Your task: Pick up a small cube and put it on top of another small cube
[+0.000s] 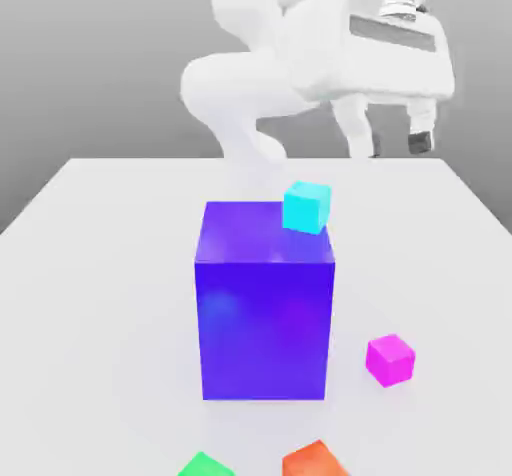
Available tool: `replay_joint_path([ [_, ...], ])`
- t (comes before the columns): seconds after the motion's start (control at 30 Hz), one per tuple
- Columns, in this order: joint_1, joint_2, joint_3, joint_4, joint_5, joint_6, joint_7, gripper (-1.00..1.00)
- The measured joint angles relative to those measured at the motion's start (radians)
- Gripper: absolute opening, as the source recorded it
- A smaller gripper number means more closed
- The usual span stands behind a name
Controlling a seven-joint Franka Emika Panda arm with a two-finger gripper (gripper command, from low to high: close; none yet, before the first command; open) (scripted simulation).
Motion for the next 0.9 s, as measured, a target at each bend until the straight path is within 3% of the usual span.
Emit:
replay_joint_path([
  [0.33, 0.153, 0.249, 0.007, -0.141, 0.031, 0.158, -0.446, 0.00],
  [0.53, 0.223, 0.395, 0.035, -0.227, -0.010, 0.254, -0.671, 0.00],
  [0.77, 0.181, 0.635, 0.086, -0.200, 0.018, 0.446, -0.737, 0.00],
  [0.8, 0.173, 0.660, 0.094, -0.195, 0.022, 0.466, -0.739, -1.00],
  [0.9, 0.173, 0.660, 0.094, -0.195, 0.022, 0.465, -0.739, -1.00],
])
